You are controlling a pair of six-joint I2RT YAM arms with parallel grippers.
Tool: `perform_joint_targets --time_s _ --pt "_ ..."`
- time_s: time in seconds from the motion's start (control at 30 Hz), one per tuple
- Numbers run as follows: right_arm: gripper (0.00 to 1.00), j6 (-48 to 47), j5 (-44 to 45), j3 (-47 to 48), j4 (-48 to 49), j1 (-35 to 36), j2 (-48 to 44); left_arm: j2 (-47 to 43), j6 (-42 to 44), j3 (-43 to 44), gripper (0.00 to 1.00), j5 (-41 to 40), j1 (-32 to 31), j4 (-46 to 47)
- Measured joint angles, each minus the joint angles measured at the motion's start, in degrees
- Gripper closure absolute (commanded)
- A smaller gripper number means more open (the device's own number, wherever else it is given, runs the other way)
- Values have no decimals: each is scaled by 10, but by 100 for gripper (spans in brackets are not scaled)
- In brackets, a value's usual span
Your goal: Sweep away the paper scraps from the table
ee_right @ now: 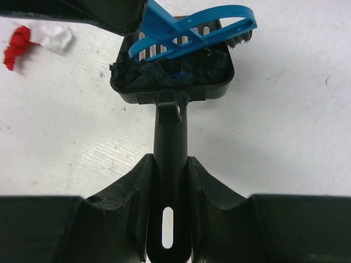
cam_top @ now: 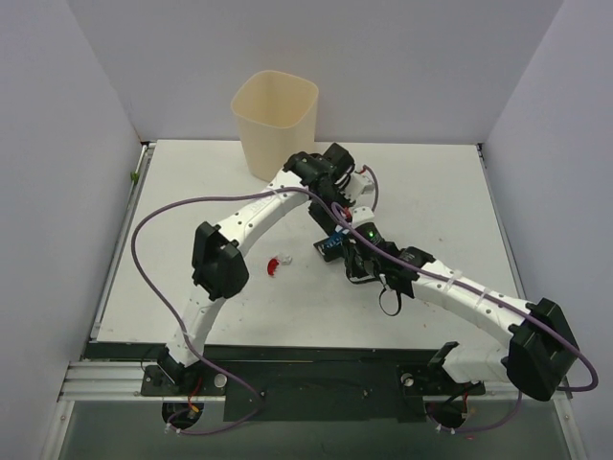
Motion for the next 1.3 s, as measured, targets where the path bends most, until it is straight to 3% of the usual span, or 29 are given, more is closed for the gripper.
perform_joint_targets --time_s 0.3,0.6,0.8,1.07,1.3 --pt "100 -5 17 -49 61 14 -34 -58 -50 -49 100 11 30 19" --pt "100 1 27 -80 48 31 -33 -202 -75 -89 100 -79 38 76" --pt "100 1 35 -84 56 40 -33 -227 -82 -107 100 -125 39 91" --pt "100 3 45 -113 78 45 -51 -262 -134 -244 100 -151 91 138" --pt "100 2 63 -138 99 59 -78 -386 -182 -390 100 -179 144 207"
